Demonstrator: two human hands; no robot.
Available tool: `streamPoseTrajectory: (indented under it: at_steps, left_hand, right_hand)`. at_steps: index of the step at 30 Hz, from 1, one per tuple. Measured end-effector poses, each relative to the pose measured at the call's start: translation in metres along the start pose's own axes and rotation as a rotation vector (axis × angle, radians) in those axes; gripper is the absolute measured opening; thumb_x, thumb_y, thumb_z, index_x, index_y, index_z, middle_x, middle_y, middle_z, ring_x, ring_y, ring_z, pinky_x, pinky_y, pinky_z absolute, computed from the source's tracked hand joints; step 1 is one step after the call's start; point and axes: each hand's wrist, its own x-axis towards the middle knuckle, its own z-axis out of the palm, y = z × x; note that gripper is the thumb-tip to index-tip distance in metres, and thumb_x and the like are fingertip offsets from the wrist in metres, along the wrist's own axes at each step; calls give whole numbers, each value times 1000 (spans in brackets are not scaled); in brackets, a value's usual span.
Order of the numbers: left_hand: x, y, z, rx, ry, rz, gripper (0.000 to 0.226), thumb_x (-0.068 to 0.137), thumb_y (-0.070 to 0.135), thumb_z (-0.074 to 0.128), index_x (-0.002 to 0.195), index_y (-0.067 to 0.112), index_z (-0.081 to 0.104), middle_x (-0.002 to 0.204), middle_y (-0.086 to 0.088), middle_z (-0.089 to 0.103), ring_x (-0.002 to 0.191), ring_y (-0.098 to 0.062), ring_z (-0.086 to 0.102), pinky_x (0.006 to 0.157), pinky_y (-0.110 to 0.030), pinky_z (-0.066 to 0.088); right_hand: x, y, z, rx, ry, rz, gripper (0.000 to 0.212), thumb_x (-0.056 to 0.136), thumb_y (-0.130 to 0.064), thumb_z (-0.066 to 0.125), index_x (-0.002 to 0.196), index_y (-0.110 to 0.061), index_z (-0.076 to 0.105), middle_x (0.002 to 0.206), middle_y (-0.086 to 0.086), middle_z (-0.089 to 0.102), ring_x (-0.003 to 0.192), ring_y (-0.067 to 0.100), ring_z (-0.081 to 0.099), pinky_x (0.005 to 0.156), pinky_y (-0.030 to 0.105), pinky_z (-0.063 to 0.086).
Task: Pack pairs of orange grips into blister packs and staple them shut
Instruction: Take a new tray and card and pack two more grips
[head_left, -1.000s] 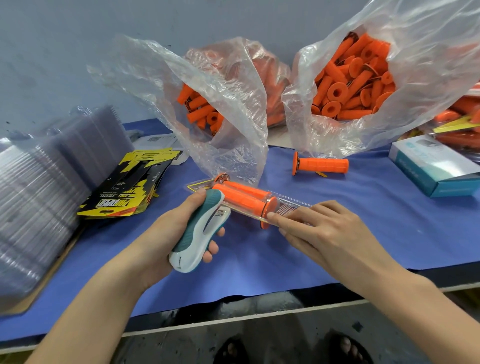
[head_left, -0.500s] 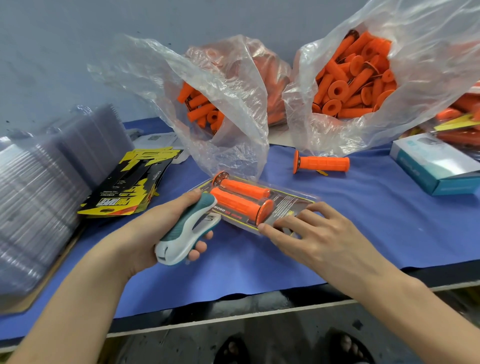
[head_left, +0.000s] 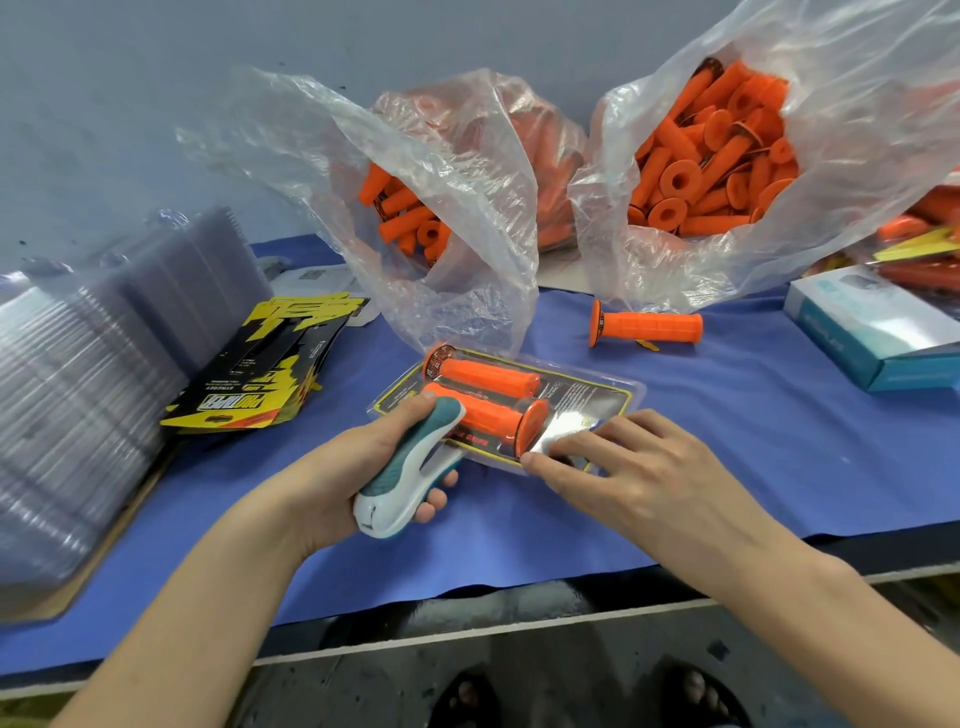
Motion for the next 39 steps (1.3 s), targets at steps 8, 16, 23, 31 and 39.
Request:
streamPoseTrajectory:
  at_steps: [8,16,23,31,39]
  left_hand:
    - [12,-11,6,-11,26,-28,66,72,62,70,103,4,69,86,-15,70,58,-23,61,47,-28,52]
    - [17,-15,21,-18,54,14,60,88,58,59,98,-1,69,81,-13,69,58,-23,61,50,-29,53]
    - [17,-18,61,-106,86,51,60,94,56,51,89,0,69,71,-11,68,52,-20,62,47,-27,51]
    - [9,-17,91,-161,93,120,59,92,58,52,78,4,69,63,-16,62,49,-26,57,46,-26,48]
    - [9,-19,88,-152,117,107,56,95,55,51,79,3,67,66,-16,62,55,-27,57,52,-29,49]
  right_hand:
    - [-4,8,2,66,-73,-5,47,78,-6,63,121,-26,64,104,-6,67,82,21,64,73,34,54]
    - [1,-21,-8,360,78,274,21,99,-36,55,107,-23,69,110,-7,65,96,16,61,85,29,49]
    - [36,-56,-9,1801,-54,1536,22,92,-38,64,90,-18,73,88,-1,77,90,13,74,86,27,58]
    - [70,-46,25,1990,40,1700,36,84,-53,68,75,-19,58,55,1,36,42,12,32,36,20,22]
    - [76,-50,32,1825,-7,1781,36,80,-49,67,72,-17,56,45,-1,38,34,11,35,36,16,25]
